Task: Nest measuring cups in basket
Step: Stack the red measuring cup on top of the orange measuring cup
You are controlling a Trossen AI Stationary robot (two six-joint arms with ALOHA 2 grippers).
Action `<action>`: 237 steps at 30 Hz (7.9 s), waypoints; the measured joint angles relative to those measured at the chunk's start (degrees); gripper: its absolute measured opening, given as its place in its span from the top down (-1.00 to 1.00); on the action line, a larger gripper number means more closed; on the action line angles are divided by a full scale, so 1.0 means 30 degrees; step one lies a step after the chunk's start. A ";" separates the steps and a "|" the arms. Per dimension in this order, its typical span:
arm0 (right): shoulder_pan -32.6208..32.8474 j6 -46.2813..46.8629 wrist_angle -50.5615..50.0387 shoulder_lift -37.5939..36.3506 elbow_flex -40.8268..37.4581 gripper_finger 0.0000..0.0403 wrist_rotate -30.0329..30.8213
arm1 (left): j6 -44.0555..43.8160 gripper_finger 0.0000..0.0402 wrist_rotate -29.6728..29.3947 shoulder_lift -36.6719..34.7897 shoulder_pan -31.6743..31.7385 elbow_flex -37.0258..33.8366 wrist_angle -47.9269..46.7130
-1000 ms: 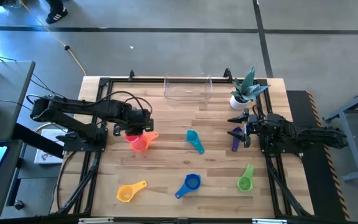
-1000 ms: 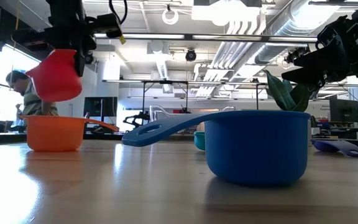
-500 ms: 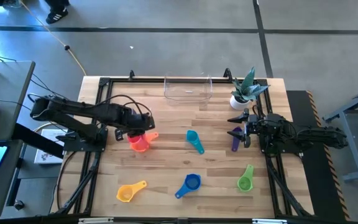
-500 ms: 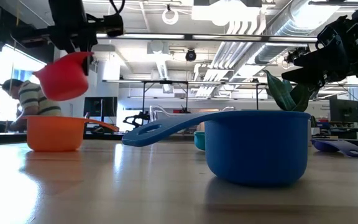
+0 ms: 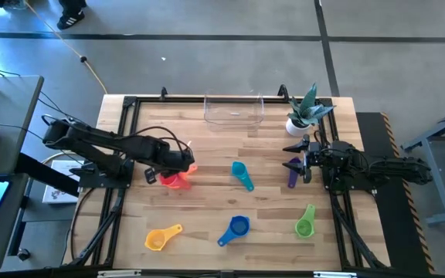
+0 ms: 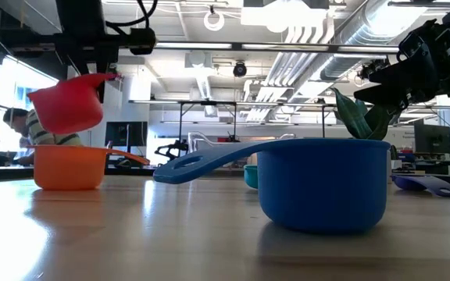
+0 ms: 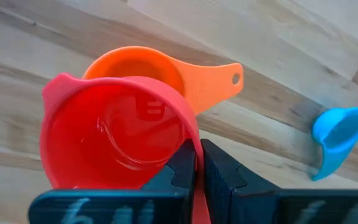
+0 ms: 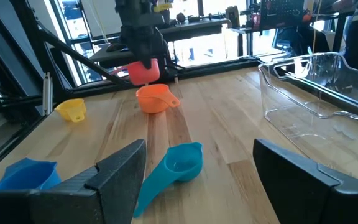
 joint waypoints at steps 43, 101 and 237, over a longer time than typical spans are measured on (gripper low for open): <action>0.0001 0.0007 0.0093 -0.0001 0.0000 -0.43 -0.0204 | 0.0878 0.95 0.0471 0.1509 0.1282 -0.0024 -0.0400; -0.0007 1.3130 0.1427 0.0013 0.0000 -0.43 0.2812 | 1.8823 0.74 0.3272 0.0595 -0.0884 0.0088 0.3577; -0.0007 1.7282 0.1623 0.0377 -0.0007 -0.43 0.8418 | 3.3468 0.85 0.2466 0.5516 0.8615 -0.1358 0.0368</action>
